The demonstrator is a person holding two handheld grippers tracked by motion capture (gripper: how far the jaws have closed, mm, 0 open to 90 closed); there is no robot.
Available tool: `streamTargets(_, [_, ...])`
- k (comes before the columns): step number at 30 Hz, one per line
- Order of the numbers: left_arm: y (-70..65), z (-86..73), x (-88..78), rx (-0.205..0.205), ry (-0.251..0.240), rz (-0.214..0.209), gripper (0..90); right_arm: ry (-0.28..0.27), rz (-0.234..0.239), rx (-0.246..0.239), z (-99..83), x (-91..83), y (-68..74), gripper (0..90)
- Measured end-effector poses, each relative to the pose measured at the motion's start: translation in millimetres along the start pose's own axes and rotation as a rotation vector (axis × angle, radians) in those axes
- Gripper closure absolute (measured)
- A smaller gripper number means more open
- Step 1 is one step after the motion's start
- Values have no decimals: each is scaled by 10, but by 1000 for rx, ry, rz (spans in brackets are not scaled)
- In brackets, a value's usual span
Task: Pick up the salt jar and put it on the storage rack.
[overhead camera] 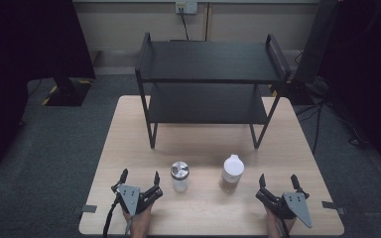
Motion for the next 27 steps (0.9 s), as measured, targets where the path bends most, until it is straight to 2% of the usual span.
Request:
streamTargets(20, [8,0,2,2,-1,-6,0,0,-20,-4,1,0,29,0])
streamTargets(22, [13,-12,-4,4,-12,-14,0,0,-20,-4,1,0,29,0])
streamTargets(25, [-6,-2,-19,37,-20,-30,0,0,-20,-4,1,1,29,0])
streamTargets(27, [3,21,-25,26,-32,-46,0,0,-20,-4,1,1,29,0])
Point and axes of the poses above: each handheld gripper's, and its own axes: x roughly forward along the jaws, z roughly out of its top, y roughly to its left, the point moved 4 cm from there along x, roughly forward along the jaws, and after that the axes turned 9 degrees about -y, right-handed, at the moved point
